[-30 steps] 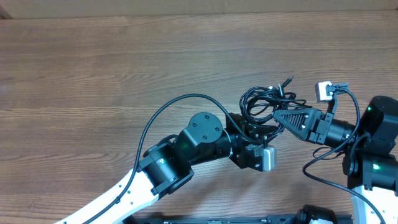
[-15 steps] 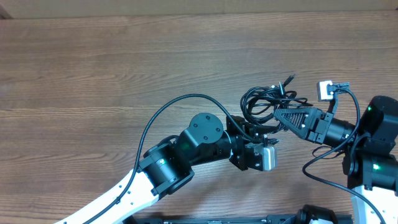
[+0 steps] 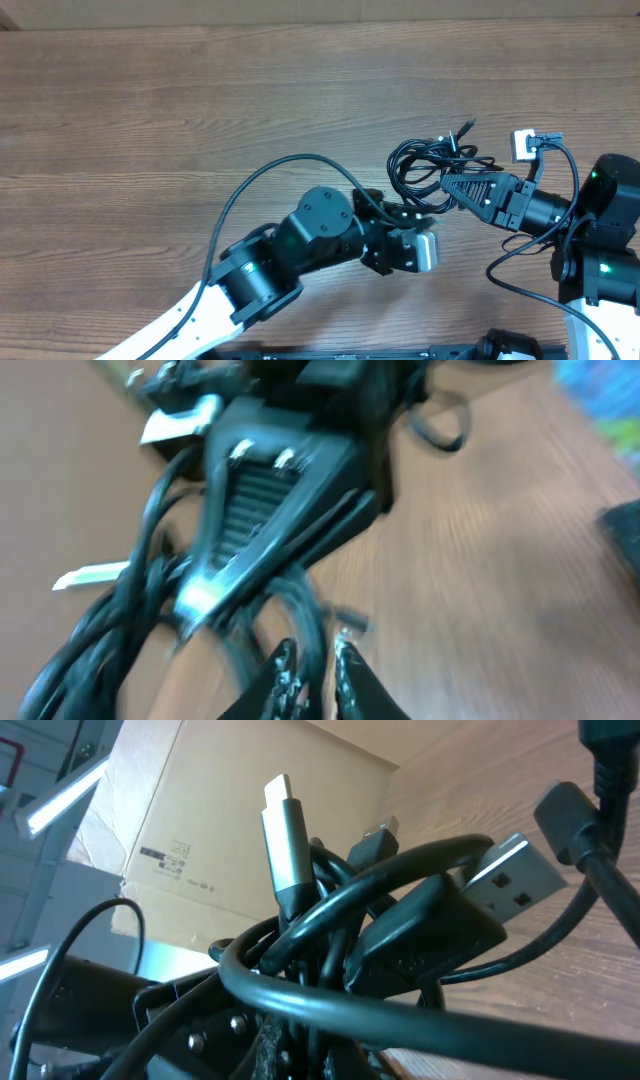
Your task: Untangle cables
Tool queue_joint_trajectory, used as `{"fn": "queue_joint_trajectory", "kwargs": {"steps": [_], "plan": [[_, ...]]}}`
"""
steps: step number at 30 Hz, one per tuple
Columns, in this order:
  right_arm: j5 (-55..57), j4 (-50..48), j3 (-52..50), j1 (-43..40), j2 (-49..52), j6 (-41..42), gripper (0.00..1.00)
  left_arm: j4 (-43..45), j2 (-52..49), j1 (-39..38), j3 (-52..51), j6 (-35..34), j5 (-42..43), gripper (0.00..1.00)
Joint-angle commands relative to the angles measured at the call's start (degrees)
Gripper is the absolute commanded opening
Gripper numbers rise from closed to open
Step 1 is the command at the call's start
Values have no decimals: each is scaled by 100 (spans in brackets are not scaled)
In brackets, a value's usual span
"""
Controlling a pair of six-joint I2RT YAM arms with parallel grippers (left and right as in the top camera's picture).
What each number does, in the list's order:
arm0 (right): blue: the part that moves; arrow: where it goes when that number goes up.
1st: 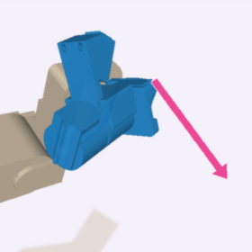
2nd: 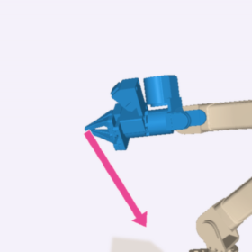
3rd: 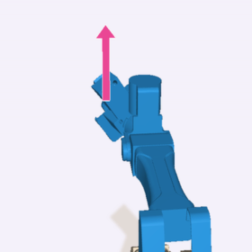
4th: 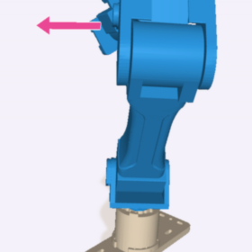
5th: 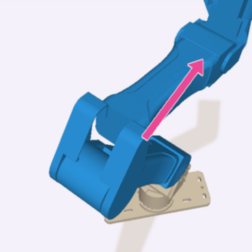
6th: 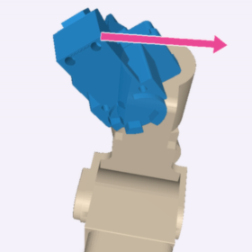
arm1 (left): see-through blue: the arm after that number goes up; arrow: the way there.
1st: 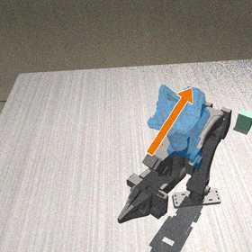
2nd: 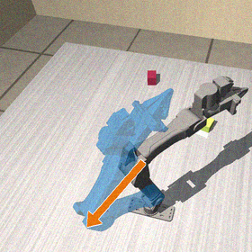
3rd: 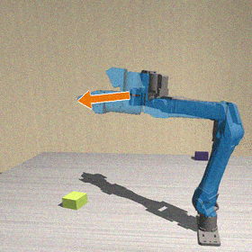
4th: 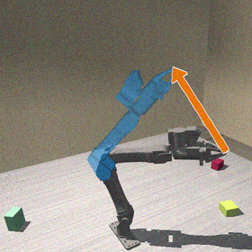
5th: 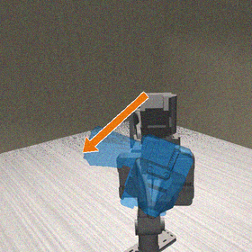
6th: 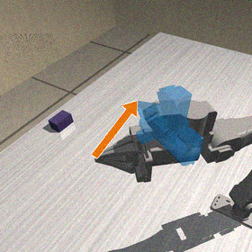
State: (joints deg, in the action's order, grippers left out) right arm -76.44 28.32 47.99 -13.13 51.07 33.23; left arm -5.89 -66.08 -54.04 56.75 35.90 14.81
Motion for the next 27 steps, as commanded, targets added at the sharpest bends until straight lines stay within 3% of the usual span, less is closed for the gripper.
{"fn": "queue_joint_trajectory", "kwargs": {"steps": [1, 5, 12, 16, 21, 27], "plan": [[-59, -37, 2, -9, -22, -223, 4, -153, 400, -31, 116, -463, -1488, 17], [-83, -37, 2, -9, -22, -321, 4, -439, 562, -31, 116, -944, -2170, 33], [-127, -37, 2, -9, -22, -258, 4, -1064, 573, -33, 116, -933, -1202, 27], [-120, -39, 2, -9, -22, 284, 4, -1082, 573, -33, 116, -844, -496, 33], [-120, -37, 2, -9, -22, 1303, 4, -1082, 573, -35, 116, -271, 201, 33], [-120, -39, 2, -9, -20, 2192, 4, -1078, 573, -35, 116, 190, 262, 41]]}}
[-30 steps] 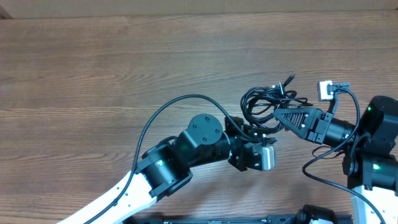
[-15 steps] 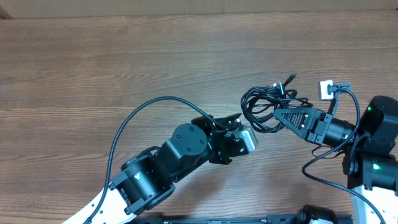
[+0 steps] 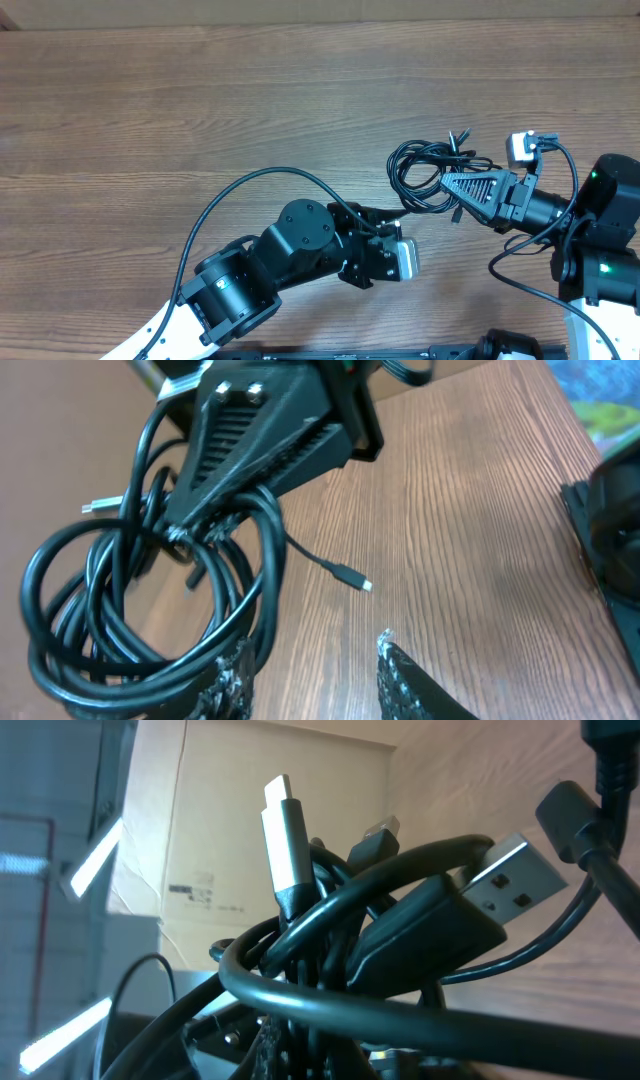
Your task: Untangle cables
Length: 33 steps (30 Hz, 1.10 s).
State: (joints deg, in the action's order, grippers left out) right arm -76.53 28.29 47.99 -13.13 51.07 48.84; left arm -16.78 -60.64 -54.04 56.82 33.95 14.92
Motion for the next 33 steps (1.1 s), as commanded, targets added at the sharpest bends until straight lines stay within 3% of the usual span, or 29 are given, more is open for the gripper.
{"fn": "queue_joint_trajectory", "kwargs": {"steps": [1, 7, 17, 19, 22, 24, 28, 33], "plan": [[-111, -37, 2, -9, -22, 695, 4, 31, 28, -35, 109, 461, 249, 41], [-125, -37, 2, -7, -22, 660, 4, 299, -68, -35, 109, 640, 76, 41], [-337, -46, 2, -7, -22, 315, 4, 697, -437, -33, 109, 640, -55, 50], [-424, -83, 2, -7, -22, 157, 4, 697, -505, -31, 109, 640, -50, 46], [-461, -83, 2, -9, -22, 33, 4, 721, -538, -31, 109, 638, -48, 27], [-459, -85, 2, -9, -22, 31, 4, 791, -533, -31, 109, 636, -39, 24], [-461, -85, 2, -9, -22, 17, 4, 870, -533, -31, 109, 636, -26, 25], [-490, -85, 2, -7, -22, 17, 4, 798, -535, -31, 109, 636, -28, 38]]}}
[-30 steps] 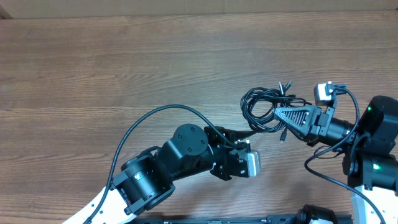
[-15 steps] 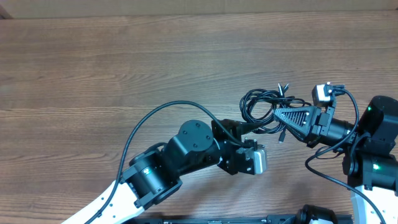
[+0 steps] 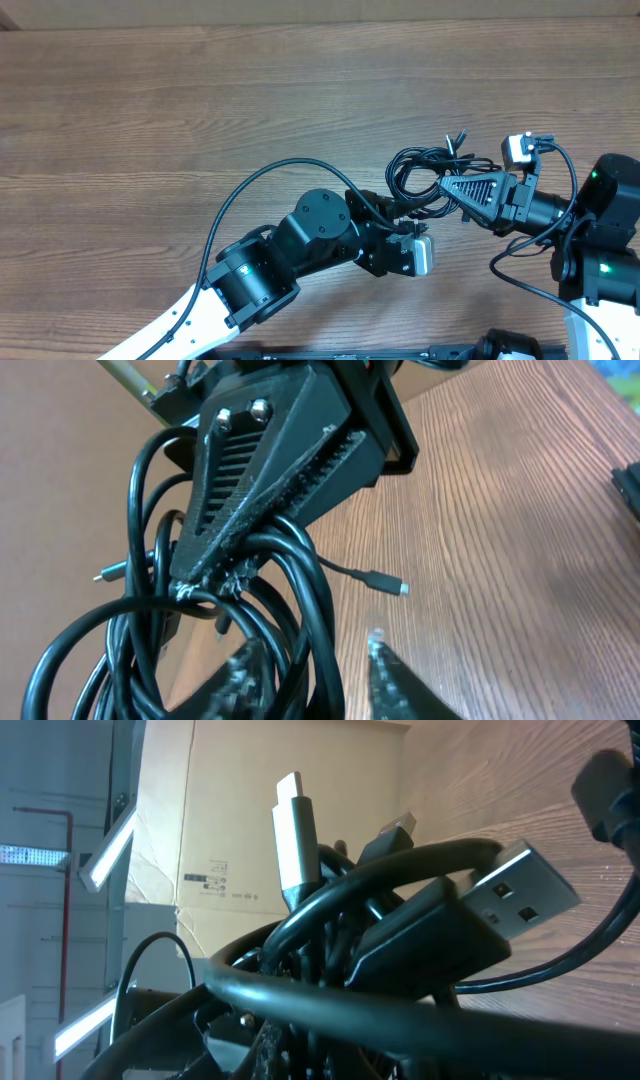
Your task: Untangle cables
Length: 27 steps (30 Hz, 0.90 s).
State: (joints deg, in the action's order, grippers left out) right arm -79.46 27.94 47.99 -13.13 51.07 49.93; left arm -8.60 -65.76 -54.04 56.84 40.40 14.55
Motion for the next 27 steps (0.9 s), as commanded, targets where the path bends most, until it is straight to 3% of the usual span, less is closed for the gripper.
{"fn": "queue_joint_trajectory", "kwargs": {"steps": [1, 5, 14, 27], "plan": [[-229, -55, 2, -9, -22, -94, 4, -42, -24, -31, 107, -9, 9, 38], [-431, -238, 2, -9, -22, -96, 4, -52, -24, -31, 107, -11, 11, 38], [-514, -348, 2, -7, -22, -184, 4, -42, -24, -31, 107, -9, 295, 27], [-643, -348, 2, -7, -22, -181, 4, -33, -26, -33, 107, -9, 560, 33]]}}
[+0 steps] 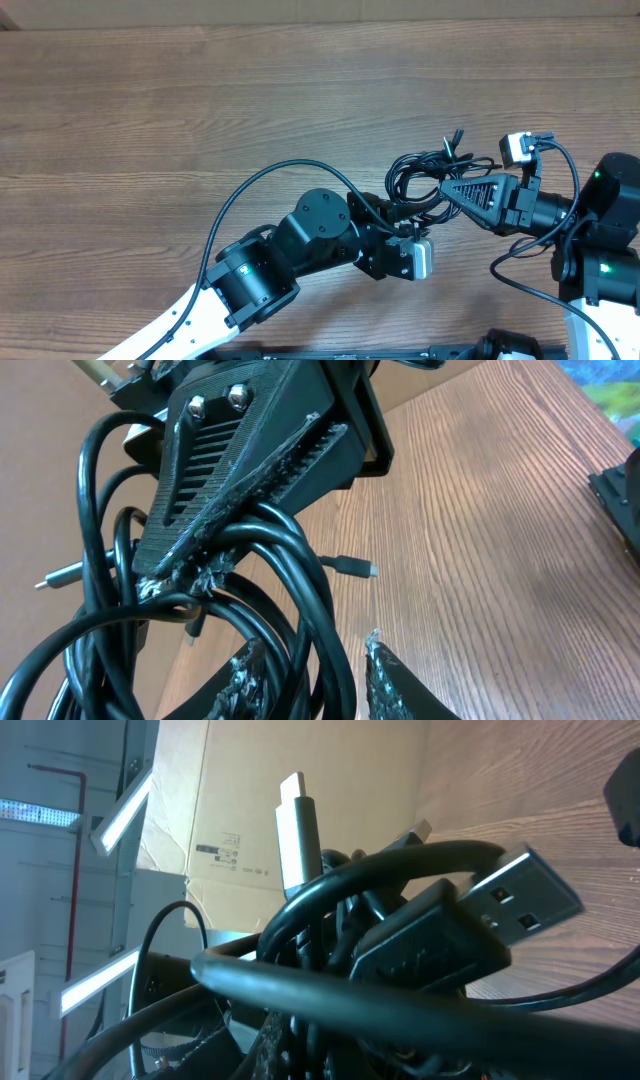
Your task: Untangle cables
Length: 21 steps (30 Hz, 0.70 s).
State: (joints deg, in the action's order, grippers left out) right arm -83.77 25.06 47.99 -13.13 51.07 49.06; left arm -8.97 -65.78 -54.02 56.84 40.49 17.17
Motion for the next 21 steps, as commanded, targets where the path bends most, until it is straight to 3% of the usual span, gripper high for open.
{"fn": "queue_joint_trajectory", "kwargs": {"steps": [1, 6, 10, 13, 21], "plan": [[-234, -61, 2, -7, -22, -96, 4, 4, -24, -35, 107, -17, 350, 33], [-295, -83, 2, -7, -22, -96, 4, 22, -46, -35, 107, -20, 350, 27], [-302, -81, 2, -7, -22, -94, 4, 33, -140, -35, 107, -20, 446, 36], [-339, -103, 2, -7, -22, -96, 4, 74, -251, -35, 107, -17, 586, 36], [-337, -129, 2, -7, -22, -118, 4, 240, -352, -37, 107, -17, 579, 20]]}}
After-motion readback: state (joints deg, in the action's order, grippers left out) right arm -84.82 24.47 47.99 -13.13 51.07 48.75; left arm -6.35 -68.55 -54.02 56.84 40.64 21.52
